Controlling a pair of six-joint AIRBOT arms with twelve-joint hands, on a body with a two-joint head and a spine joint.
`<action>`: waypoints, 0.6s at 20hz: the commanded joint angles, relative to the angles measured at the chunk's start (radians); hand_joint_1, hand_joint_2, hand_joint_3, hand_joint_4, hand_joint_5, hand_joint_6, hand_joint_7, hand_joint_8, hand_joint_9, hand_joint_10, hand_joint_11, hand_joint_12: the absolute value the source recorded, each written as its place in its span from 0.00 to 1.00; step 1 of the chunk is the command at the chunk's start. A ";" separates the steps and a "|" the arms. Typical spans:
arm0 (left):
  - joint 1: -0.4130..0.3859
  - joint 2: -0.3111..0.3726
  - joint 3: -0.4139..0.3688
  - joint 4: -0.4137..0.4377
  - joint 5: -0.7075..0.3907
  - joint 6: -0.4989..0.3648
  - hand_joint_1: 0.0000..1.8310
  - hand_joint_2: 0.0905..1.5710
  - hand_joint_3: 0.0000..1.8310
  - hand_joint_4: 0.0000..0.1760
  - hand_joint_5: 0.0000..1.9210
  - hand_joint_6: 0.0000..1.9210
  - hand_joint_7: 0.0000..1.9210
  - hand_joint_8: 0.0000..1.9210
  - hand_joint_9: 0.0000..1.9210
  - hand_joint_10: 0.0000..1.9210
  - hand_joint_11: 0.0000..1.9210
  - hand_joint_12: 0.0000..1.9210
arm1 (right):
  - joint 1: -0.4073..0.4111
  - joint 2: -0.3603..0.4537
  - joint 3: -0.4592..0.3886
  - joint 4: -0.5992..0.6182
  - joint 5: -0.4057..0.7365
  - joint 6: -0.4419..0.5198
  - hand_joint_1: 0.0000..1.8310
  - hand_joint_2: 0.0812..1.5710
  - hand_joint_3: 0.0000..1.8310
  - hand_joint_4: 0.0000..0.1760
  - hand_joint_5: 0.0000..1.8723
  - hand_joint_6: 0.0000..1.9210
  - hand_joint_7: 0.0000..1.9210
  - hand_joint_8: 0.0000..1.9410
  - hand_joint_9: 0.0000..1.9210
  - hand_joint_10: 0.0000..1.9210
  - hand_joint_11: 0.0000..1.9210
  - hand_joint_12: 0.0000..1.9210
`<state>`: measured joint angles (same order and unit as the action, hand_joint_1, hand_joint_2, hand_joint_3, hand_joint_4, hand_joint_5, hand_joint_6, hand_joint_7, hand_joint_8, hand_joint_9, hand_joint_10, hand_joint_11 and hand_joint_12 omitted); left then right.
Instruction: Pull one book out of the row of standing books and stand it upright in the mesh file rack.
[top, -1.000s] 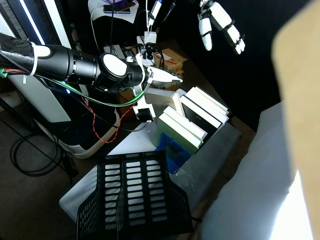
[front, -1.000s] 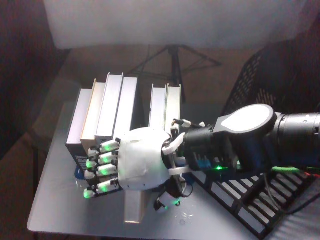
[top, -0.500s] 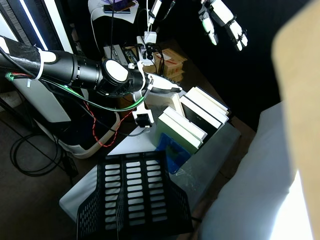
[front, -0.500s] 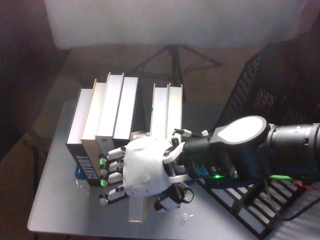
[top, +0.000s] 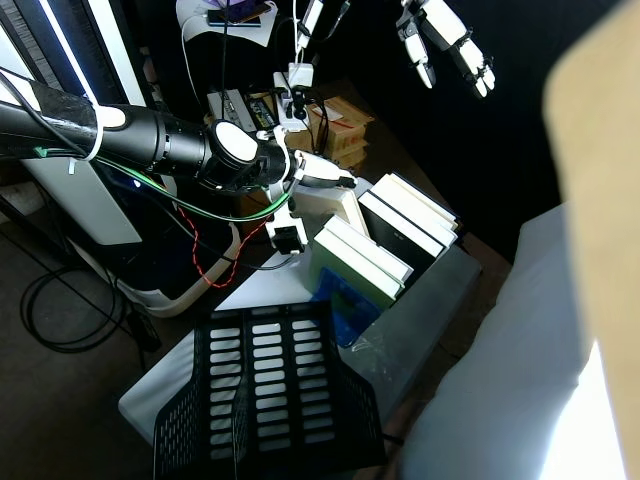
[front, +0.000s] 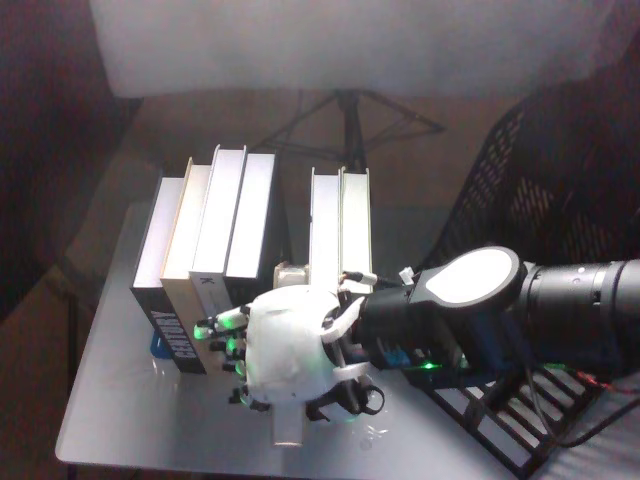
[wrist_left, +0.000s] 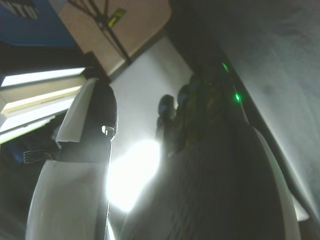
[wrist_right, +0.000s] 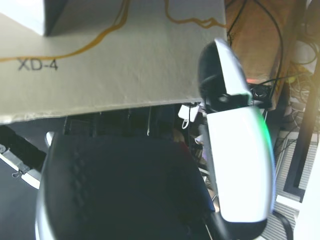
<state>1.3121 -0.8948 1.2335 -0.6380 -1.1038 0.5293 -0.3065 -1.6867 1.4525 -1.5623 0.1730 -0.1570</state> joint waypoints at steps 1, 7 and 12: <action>0.000 0.010 0.004 -0.025 -0.121 -0.002 0.62 0.85 0.00 0.19 0.07 0.00 0.00 0.00 0.00 0.00 0.00 0.00 | -0.011 0.006 0.004 0.002 -0.004 -0.002 0.50 0.72 0.00 0.41 0.37 0.11 0.31 0.01 0.16 0.02 0.00 0.00; 0.001 0.006 0.004 -0.021 -0.138 -0.025 0.50 0.83 0.00 0.19 0.12 0.01 0.03 0.00 0.00 0.00 0.00 0.00 | -0.026 -0.033 0.044 -0.178 -0.024 0.146 0.50 0.72 0.00 0.41 0.37 0.11 0.31 0.01 0.16 0.02 0.00 0.00; 0.001 0.009 0.004 -0.018 -0.147 -0.028 0.44 0.84 0.00 0.25 0.11 0.00 0.02 0.00 0.00 0.00 0.00 0.00 | -0.031 -0.041 0.063 -0.350 -0.035 0.309 0.50 0.72 0.00 0.41 0.37 0.12 0.31 0.01 0.16 0.02 0.00 0.00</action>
<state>1.3132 -0.8948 1.2327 -0.6319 -1.1240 0.5030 -0.3210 -1.7374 1.5089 -1.9125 0.1555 0.1375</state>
